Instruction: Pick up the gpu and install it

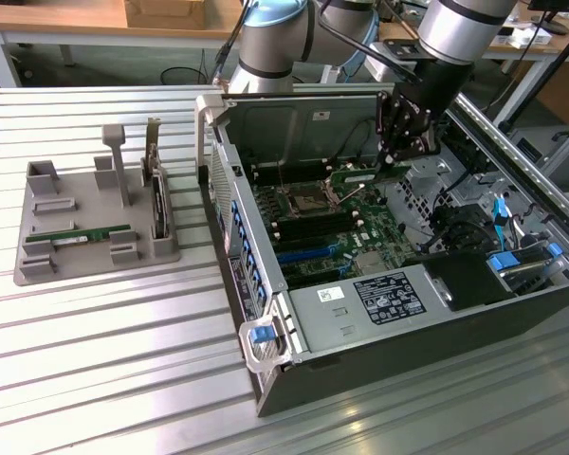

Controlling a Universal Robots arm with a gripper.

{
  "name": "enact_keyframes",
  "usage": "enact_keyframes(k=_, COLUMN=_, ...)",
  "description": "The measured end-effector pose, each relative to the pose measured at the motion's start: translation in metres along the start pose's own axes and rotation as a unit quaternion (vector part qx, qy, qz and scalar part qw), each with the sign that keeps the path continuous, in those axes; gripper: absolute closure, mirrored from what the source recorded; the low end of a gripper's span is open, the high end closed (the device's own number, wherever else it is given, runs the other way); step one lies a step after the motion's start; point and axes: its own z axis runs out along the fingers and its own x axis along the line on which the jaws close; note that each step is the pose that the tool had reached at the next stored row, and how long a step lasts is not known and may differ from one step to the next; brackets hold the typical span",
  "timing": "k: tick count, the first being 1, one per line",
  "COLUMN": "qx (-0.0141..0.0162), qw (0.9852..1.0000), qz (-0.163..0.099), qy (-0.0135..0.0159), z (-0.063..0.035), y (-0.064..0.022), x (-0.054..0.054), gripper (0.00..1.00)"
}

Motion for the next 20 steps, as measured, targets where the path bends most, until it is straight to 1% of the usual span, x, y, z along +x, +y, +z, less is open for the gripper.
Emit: enact_keyframes(k=20, qx=0.0, qw=1.0, qz=0.0, qy=0.0, z=0.0074, y=-0.0003, x=0.0013, gripper=0.88)
